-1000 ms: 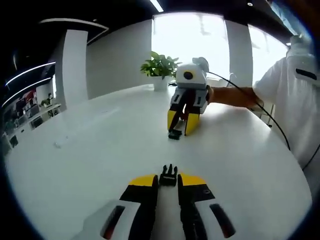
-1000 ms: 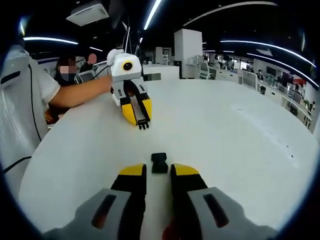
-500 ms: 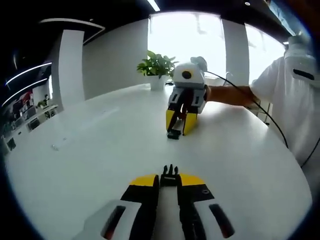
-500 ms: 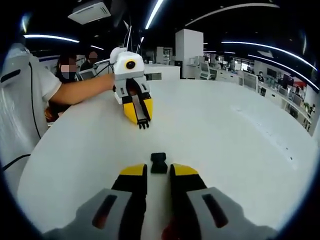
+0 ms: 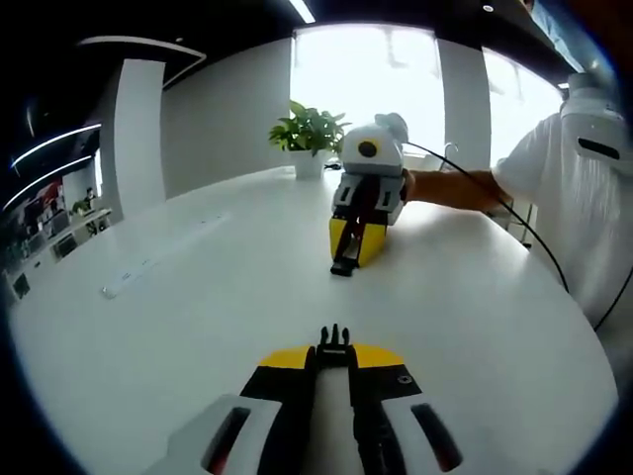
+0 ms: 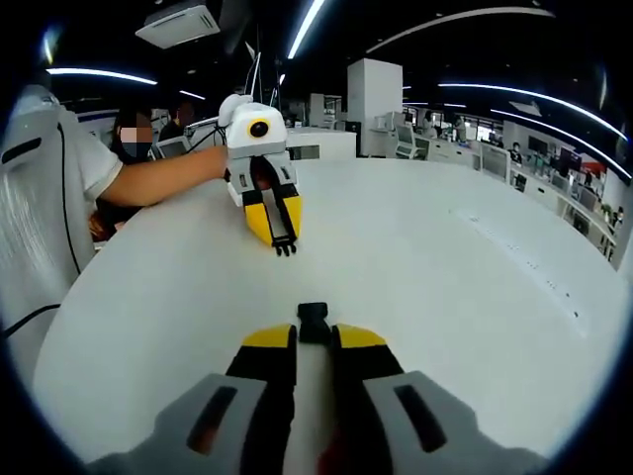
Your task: Snap the two parts of the plastic buckle together until the buckle closes and remains connected.
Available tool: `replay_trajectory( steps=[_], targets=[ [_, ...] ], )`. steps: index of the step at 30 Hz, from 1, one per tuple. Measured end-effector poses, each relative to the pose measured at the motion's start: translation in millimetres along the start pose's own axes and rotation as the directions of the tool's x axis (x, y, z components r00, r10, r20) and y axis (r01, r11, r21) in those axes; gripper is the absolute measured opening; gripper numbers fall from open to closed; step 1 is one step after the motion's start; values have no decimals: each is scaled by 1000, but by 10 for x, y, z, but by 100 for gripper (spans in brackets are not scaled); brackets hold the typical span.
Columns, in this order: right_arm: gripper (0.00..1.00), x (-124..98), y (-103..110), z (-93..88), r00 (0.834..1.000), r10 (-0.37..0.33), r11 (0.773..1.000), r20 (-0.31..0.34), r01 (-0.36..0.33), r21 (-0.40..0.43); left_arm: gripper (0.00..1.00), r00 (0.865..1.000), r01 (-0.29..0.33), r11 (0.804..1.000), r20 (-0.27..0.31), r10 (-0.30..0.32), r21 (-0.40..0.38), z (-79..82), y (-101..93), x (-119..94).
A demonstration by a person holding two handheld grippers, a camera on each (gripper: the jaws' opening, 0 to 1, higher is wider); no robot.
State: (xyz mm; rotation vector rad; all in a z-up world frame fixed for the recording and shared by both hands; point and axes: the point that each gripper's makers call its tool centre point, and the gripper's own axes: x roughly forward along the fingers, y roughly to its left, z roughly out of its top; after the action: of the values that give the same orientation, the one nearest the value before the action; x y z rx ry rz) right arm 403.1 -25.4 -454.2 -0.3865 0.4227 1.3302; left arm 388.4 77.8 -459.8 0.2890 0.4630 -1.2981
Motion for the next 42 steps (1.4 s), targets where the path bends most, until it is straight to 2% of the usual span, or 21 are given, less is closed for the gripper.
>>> replay_trajectory(
  steps=[19, 25, 35, 42],
  targets=[
    [12, 1, 56, 1, 1000, 11, 1000, 5, -11, 0, 12, 1000, -3, 1000, 5, 3, 18, -9, -6, 3],
    [12, -16, 55, -6, 1000, 16, 1000, 7, -16, 2, 12, 1000, 11, 1000, 6, -11, 16, 6, -63, 12],
    [12, -57, 78, -9, 1000, 14, 1000, 21, -14, 5, 11, 1000, -12, 999, 2, 12, 38, 24, -87, 15],
    [12, -90, 147, -29, 1000, 17, 1000, 22, -17, 5, 11, 1000, 6, 1000, 14, -6, 30, 41, -199, 47]
  ],
)
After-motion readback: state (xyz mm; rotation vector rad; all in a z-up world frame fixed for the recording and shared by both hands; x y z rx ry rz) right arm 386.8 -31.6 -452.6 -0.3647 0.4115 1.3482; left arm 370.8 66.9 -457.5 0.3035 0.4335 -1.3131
